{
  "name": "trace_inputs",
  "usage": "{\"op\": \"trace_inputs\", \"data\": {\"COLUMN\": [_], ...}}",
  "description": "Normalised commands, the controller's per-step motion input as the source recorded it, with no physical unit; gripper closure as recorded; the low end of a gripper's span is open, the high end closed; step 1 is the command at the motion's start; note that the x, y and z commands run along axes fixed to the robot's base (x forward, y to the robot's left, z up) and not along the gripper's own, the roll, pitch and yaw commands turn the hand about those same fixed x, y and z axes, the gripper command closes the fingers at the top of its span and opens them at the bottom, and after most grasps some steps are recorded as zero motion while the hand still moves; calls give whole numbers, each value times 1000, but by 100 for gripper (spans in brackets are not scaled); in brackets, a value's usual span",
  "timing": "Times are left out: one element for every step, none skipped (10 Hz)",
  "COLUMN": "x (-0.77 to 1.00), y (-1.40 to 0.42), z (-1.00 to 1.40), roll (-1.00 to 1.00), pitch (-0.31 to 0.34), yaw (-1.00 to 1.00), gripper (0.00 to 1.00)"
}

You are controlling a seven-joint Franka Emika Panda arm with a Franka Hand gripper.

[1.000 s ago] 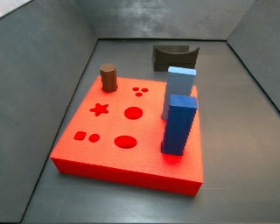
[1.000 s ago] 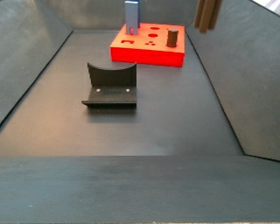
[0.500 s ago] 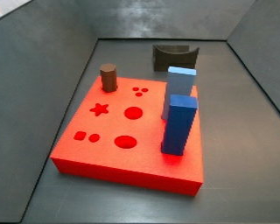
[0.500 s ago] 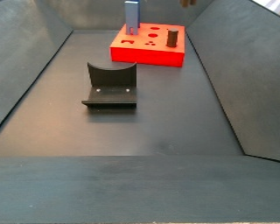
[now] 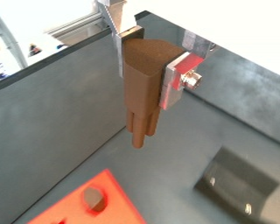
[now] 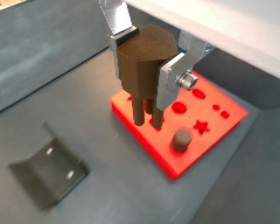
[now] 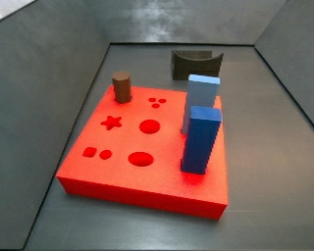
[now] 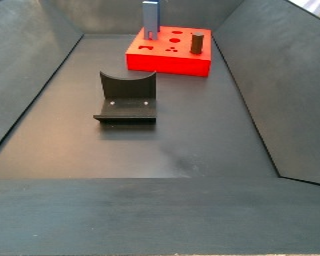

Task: Pick up the 3 prong object. Move up. Move to above the board. Insert the 3 prong object.
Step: Move to above the board, then insert the 3 prong object.

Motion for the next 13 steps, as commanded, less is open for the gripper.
{"op": "trace_inputs", "data": {"x": [199,221,228,252,266,222,157,97,0,0,-31,-40,-26], "y": [-1000,-1000,-1000,-1000,-1000,-763,-397,-177,0,0,0,14,49], "z": [152,158,158,164,168,134,78,44,-29,-123,-237,-351,-434], "roll": [2,-5,-1,9,8,16,28,38,0,9,53,64,71], "pitch": [125,143,142,131,124,130,119,93,0,-4,-37,-66,-67], "yaw": [9,5,8,2,9,13,12,2,0,0,-29,-40,-63], "gripper": [100,100,100,100,100,100,100,100,100,100,100,100,100]}}
